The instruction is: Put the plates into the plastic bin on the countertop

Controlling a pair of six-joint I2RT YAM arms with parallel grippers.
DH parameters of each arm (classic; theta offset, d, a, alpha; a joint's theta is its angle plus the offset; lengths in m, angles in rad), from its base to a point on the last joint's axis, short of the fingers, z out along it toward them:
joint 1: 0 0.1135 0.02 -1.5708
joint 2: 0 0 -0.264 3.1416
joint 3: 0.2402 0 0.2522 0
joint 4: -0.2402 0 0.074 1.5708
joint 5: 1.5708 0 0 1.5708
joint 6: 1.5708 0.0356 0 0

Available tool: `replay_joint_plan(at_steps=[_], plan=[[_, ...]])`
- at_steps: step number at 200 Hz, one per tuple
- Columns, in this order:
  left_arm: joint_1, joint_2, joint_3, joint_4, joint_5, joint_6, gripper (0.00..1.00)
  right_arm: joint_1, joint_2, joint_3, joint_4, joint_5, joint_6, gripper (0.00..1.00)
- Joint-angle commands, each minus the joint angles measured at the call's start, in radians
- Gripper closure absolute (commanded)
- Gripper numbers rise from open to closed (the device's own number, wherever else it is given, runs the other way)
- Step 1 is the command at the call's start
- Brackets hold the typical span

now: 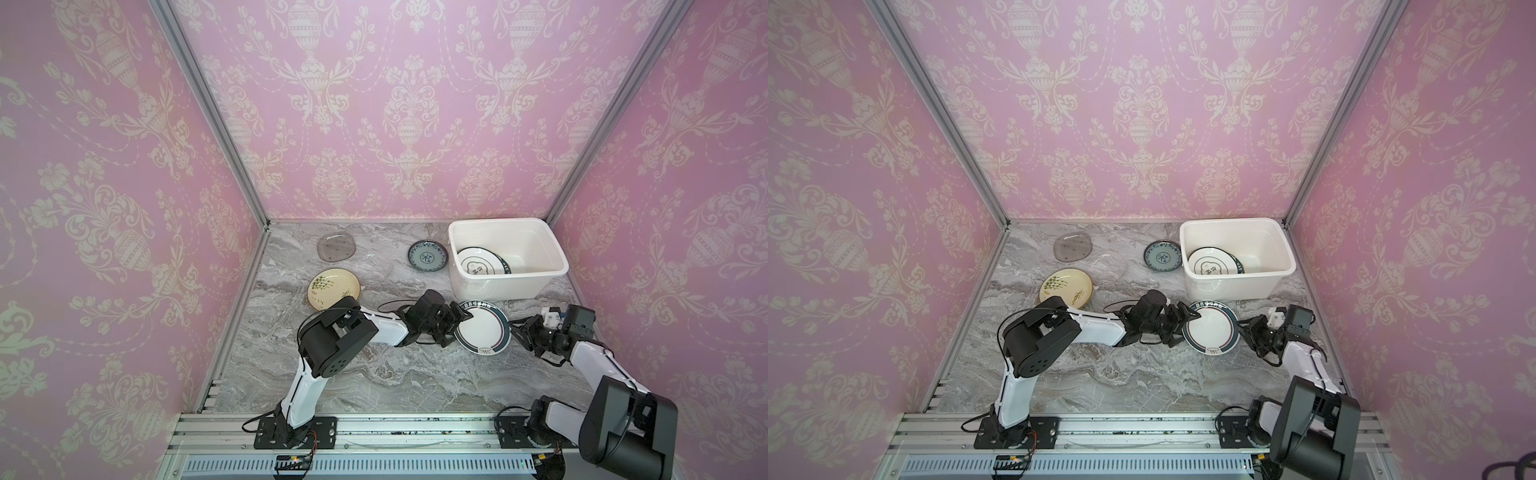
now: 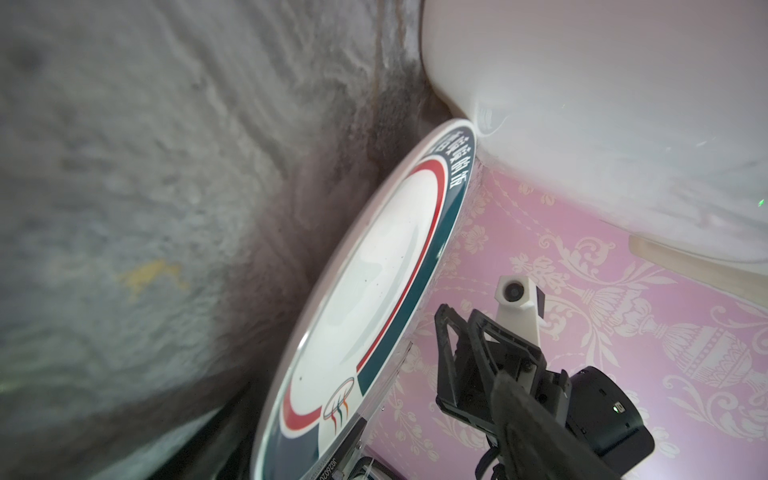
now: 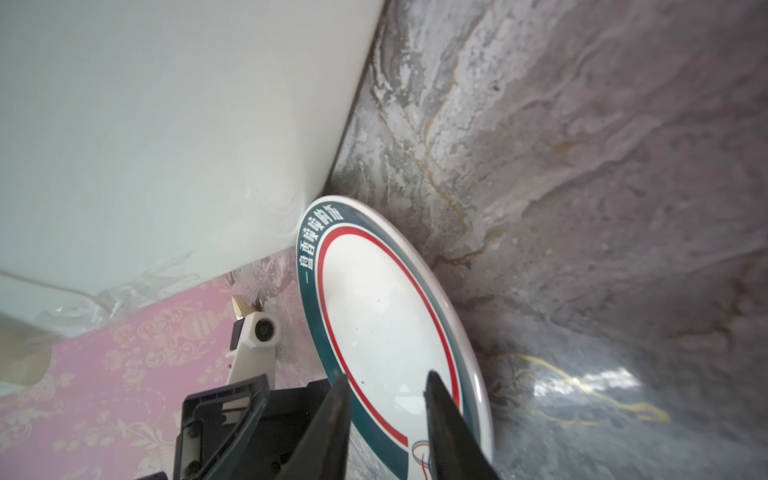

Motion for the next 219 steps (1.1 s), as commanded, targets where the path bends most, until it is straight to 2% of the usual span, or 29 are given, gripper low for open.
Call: replay_joint_plan(at_steps=[1,37,73,106,137,181,219], plan=[[0.004,0.019,0.015,-0.042,-0.018,0.036,0.14,0.000,-0.022,0.000,-0.089,0.068,-0.018,0.56],[0.004,0.019,0.019,-0.045,-0.016,0.040,0.14,0.005,-0.043,-0.034,-0.100,0.102,-0.025,0.42],[0.004,0.020,0.021,-0.047,-0.015,0.041,0.14,0.029,0.013,-0.021,-0.093,0.079,-0.039,0.39],[0.004,0.020,0.029,-0.053,-0.014,0.044,0.14,0.064,0.090,-0.026,-0.019,0.014,-0.013,0.41],[0.004,0.020,0.037,-0.070,-0.010,0.053,0.14,0.079,0.130,-0.030,0.039,-0.026,0.002,0.49],[0.004,0.023,0.045,-0.078,-0.004,0.054,0.14,0.086,0.132,-0.034,0.072,-0.038,0.017,0.71],[0.004,0.025,0.049,-0.086,-0.003,0.057,0.14,0.086,0.120,-0.028,0.069,-0.028,0.027,0.85]])
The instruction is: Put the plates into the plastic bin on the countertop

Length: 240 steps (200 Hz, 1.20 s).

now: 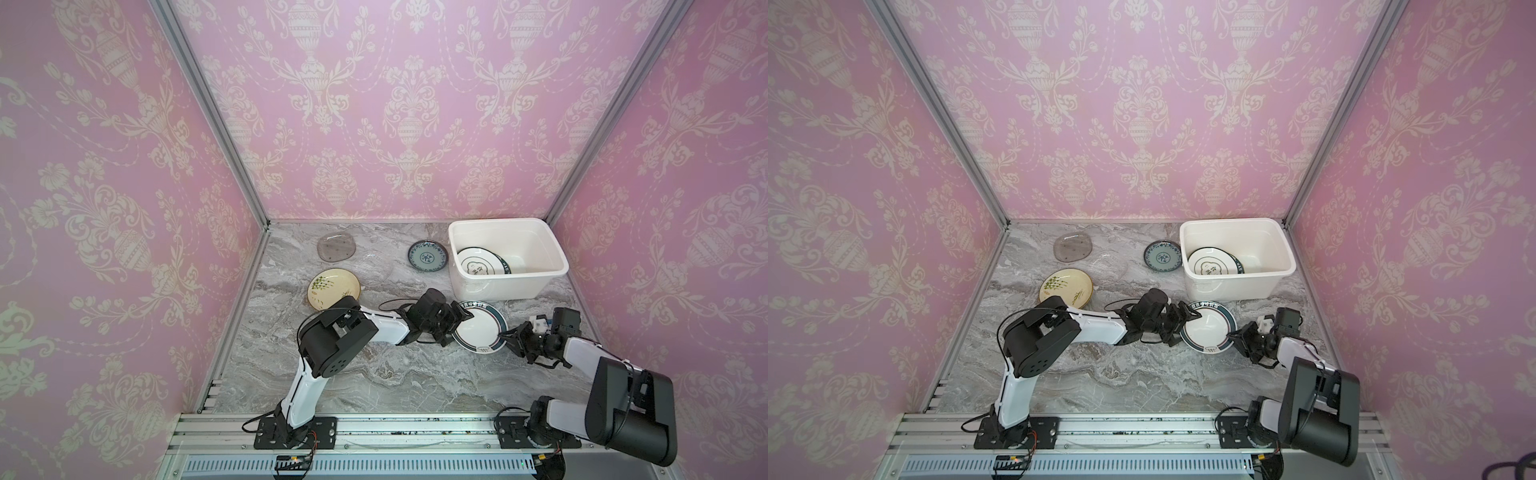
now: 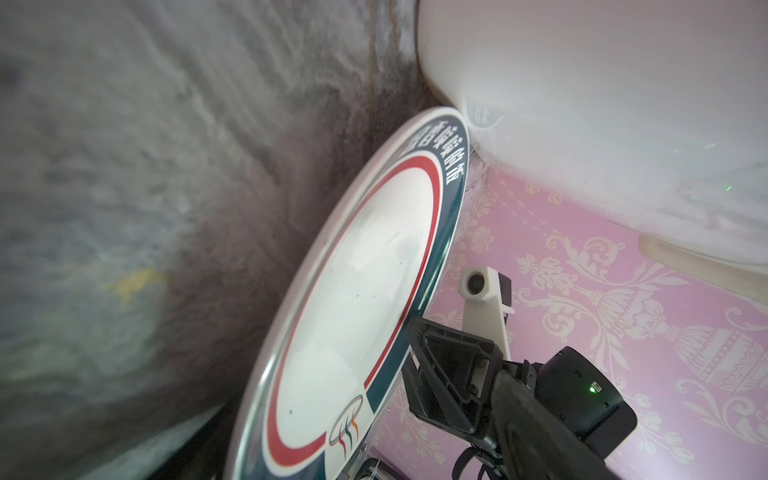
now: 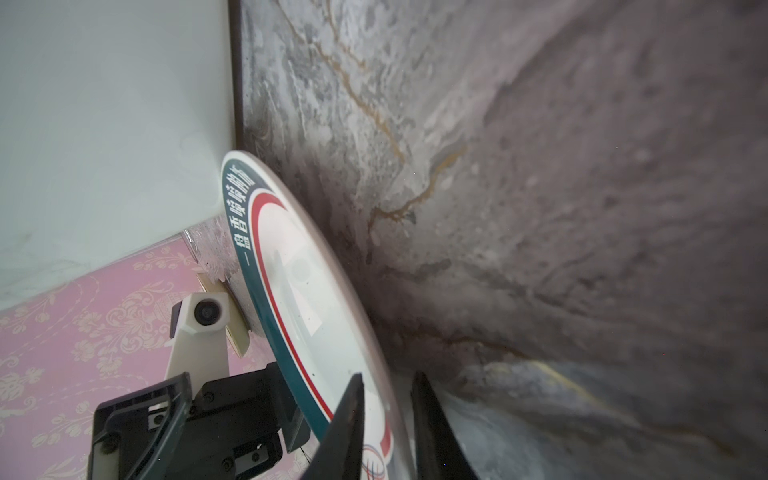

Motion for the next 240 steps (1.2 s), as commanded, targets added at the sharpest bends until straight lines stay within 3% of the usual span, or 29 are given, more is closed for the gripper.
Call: replay_joint_plan(at_steps=[1,46,69,156,240], plan=[[0.004,0.024,0.024,-0.042,-0.003,0.034,0.14,0.009,-0.004,-0.001,0.031,-0.015,0.014,0.85],[0.004,0.020,0.025,-0.054,0.000,0.037,0.15,0.009,-0.037,0.003,0.031,-0.003,0.040,0.96],[0.005,0.018,0.021,-0.053,0.001,0.034,0.22,0.010,-0.051,0.004,0.024,0.001,0.043,0.96],[0.005,0.014,0.023,-0.047,0.006,0.031,0.65,0.012,-0.077,0.023,-0.015,-0.004,0.036,0.97],[0.004,-0.022,0.004,-0.041,0.010,0.026,0.93,0.013,-0.147,0.051,-0.103,-0.012,0.035,0.90]])
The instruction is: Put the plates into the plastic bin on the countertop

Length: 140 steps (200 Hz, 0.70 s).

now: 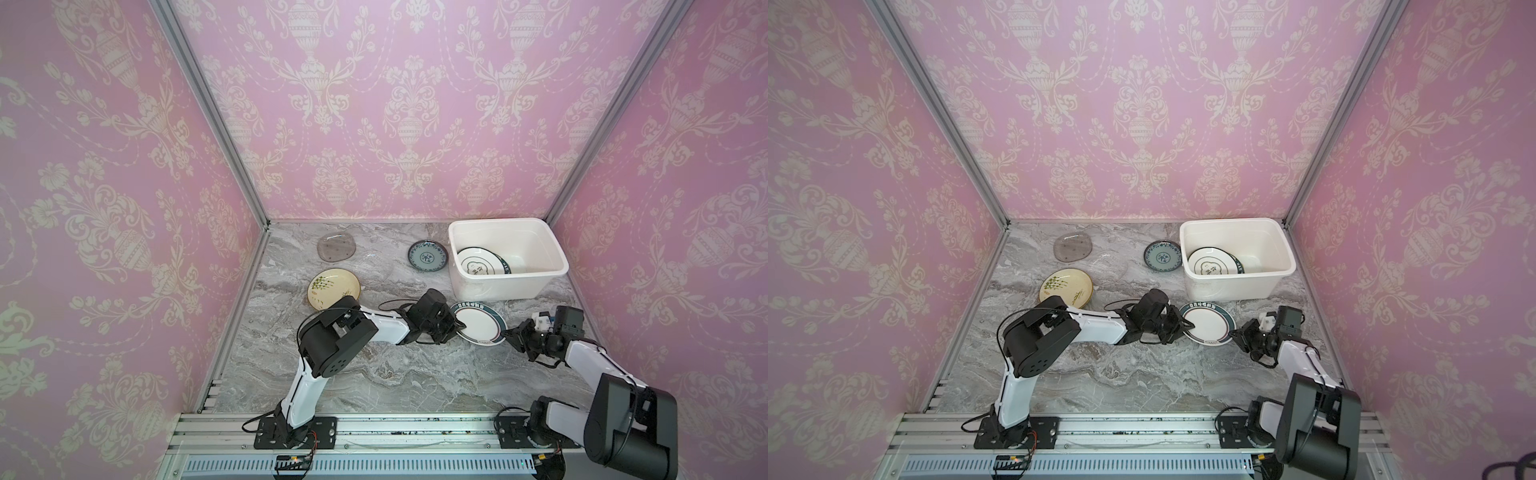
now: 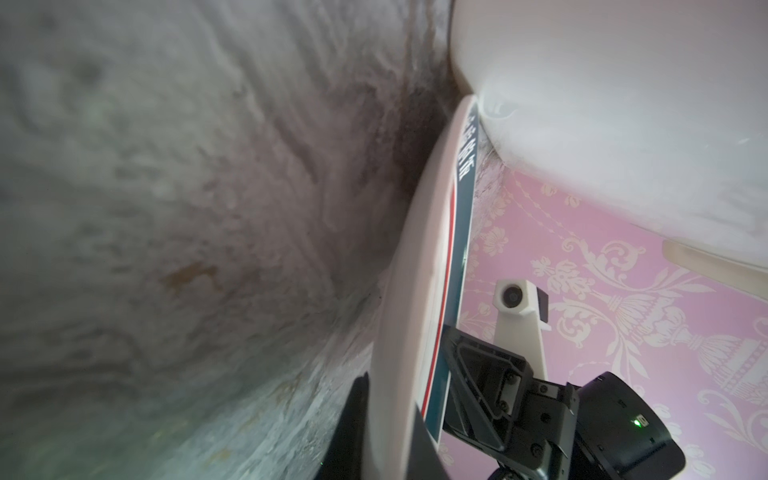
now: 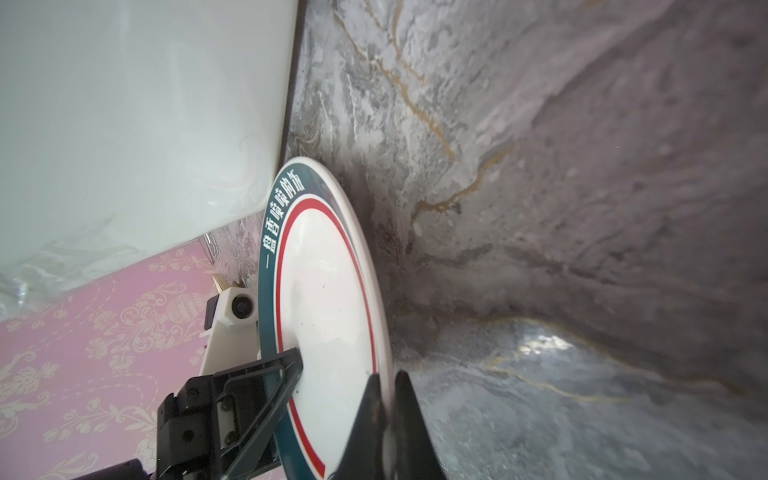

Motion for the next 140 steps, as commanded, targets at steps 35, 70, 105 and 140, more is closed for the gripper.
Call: replay_joint_plan(at_steps=[35,70,105,140], plan=[[0.007,-0.080,-0.039,-0.004,0.004,0.010,0.97,0.007,-0.093,0.057,-0.083,-0.030,-0.001,0.78],[0.023,-0.159,-0.115,-0.002,0.000,-0.016,0.98,0.008,-0.155,0.082,-0.118,-0.075,0.017,0.48],[0.057,-0.253,-0.169,-0.039,0.004,-0.007,0.98,0.014,-0.200,0.151,-0.216,-0.108,-0.010,0.33],[0.102,-0.382,-0.162,-0.212,0.019,0.116,0.99,0.050,-0.213,0.184,-0.244,-0.123,0.012,0.31]])
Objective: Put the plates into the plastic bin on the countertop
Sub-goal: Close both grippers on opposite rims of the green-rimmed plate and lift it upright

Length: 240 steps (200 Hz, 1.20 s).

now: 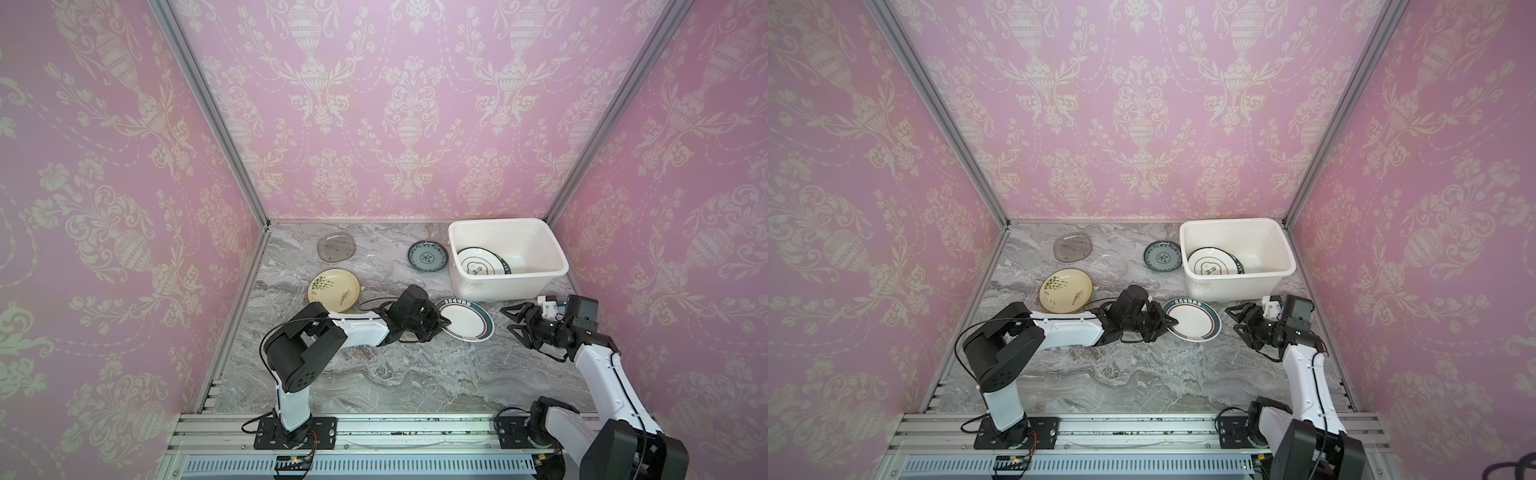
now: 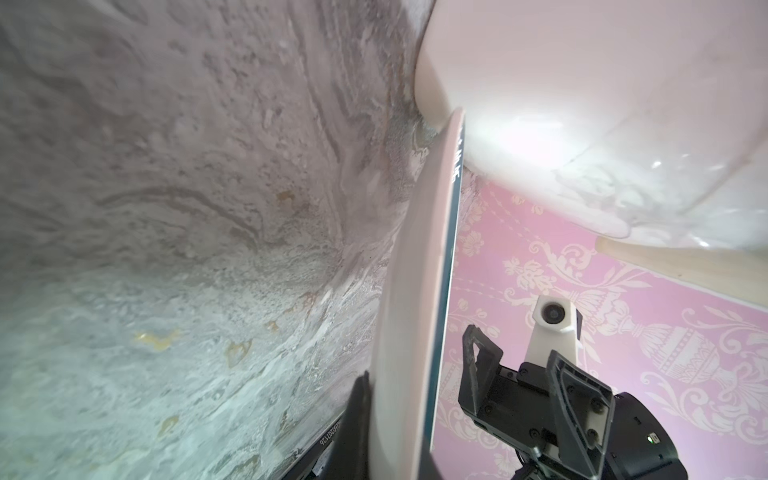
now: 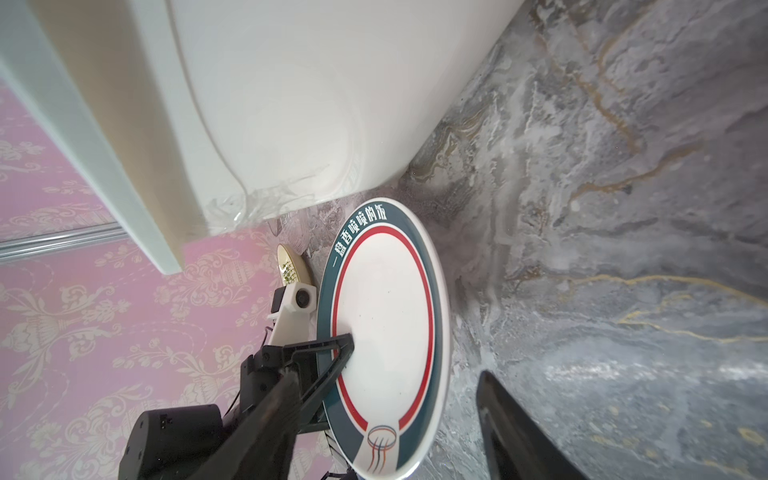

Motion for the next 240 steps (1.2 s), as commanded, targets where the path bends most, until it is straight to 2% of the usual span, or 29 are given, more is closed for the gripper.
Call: replay_joint_plan(at_steps=[1,30,48,67,99,117,139,166,201,240], plan=[[0.031,-0.119,0.009,-0.120,0.021,0.111,1.00,0.022,-0.025,0.027,-0.058,-0.031,0.009,0.31],[0.089,-0.256,0.016,-0.331,0.027,0.261,1.00,0.049,-0.072,0.025,-0.006,-0.044,0.091,0.31],[0.134,-0.345,-0.011,-0.384,0.048,0.310,1.00,0.068,-0.100,0.025,0.081,-0.068,0.174,0.31],[0.177,-0.420,0.005,-0.511,0.077,0.402,1.00,0.104,-0.115,0.044,0.160,-0.076,0.242,0.31],[0.224,-0.489,0.060,-0.619,0.219,0.518,1.00,0.208,-0.118,0.104,0.230,-0.084,0.276,0.30],[0.228,-0.506,0.092,-0.634,0.302,0.547,1.00,0.274,-0.102,0.137,0.244,-0.102,0.258,0.30],[0.227,-0.513,0.140,-0.678,0.350,0.589,1.00,0.349,-0.089,0.157,0.286,-0.124,0.255,0.30],[0.229,-0.517,0.163,-0.695,0.342,0.609,1.00,0.419,-0.081,0.142,0.335,-0.134,0.261,0.30],[0.229,-0.525,0.151,-0.671,0.320,0.585,1.00,0.446,-0.112,0.129,0.269,-0.093,0.214,0.29],[0.229,-0.539,0.116,-0.623,0.304,0.549,1.00,0.476,-0.113,0.082,0.352,-0.107,0.272,0.31]])
